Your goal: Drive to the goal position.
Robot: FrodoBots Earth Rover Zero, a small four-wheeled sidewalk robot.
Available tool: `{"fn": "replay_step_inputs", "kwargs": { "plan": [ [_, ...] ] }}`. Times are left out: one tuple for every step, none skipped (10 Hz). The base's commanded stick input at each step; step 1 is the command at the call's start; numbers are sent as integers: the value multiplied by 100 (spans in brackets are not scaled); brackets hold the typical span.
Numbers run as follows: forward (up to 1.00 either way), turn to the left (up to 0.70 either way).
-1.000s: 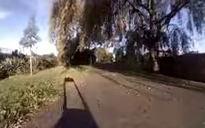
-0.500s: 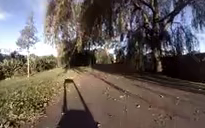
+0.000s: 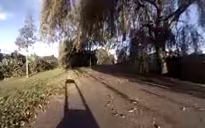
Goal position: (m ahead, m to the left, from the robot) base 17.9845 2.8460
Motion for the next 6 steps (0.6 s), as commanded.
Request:
{"fn": "replay_step_inputs", "kwargs": {
  "plan": [
    [100,0],
    [100,0],
    [100,0],
    [100,0],
    [100,0],
    [100,0]
  ]
}}
